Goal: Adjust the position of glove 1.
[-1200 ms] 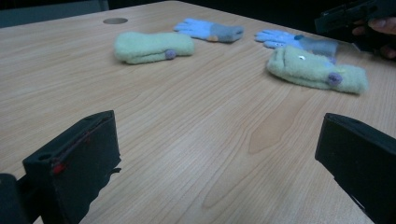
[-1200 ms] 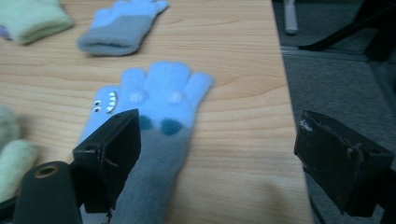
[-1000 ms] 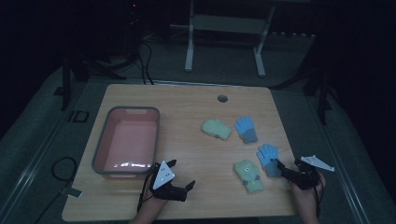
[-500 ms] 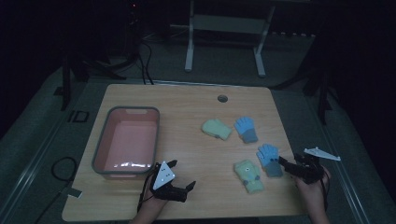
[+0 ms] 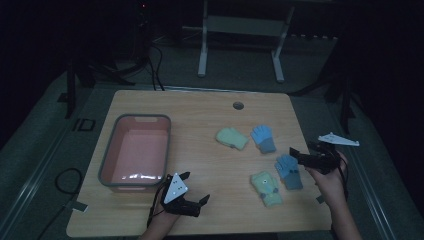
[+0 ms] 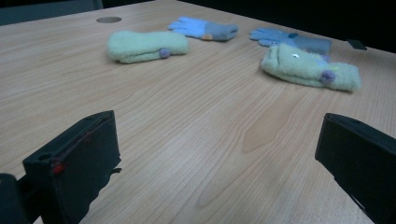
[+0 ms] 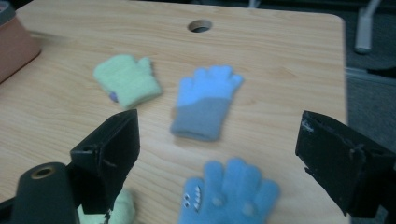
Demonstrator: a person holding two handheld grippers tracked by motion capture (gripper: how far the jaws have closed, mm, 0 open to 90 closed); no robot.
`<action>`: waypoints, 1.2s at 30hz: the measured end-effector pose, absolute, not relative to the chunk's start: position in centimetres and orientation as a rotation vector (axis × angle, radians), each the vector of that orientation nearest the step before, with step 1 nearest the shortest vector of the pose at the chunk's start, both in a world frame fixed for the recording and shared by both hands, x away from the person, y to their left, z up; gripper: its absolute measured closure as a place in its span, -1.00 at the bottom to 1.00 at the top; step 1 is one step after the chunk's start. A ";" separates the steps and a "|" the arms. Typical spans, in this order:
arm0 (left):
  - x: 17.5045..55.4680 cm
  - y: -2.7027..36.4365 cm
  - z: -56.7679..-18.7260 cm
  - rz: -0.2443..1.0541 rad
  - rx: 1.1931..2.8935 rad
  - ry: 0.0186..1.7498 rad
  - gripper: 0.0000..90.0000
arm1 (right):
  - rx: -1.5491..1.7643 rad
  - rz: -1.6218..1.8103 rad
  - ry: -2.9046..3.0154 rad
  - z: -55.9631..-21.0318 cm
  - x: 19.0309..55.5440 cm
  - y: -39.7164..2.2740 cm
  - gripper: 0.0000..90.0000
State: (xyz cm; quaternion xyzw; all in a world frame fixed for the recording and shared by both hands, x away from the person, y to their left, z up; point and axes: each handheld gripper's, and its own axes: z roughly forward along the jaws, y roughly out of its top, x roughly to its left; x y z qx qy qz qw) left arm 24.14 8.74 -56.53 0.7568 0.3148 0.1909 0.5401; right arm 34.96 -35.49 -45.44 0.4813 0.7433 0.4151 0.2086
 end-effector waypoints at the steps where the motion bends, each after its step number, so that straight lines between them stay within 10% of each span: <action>1: 24.1 8.8 -56.5 0.452 1.798 0.748 -1.00 | 1.333 1.155 2.084 -45.4 35.3 -35.2 -0.70; 21: 24.1 8.7 -56.5 0.449 1.804 0.744 -1.00 | 1.142 1.168 2.304 -45.4 39.3 -27.7 -0.75; 36: 24.2 8.7 -56.5 0.440 1.807 0.740 -1.00 | 0.941 1.124 2.500 -47.3 43.2 -21.5 -0.19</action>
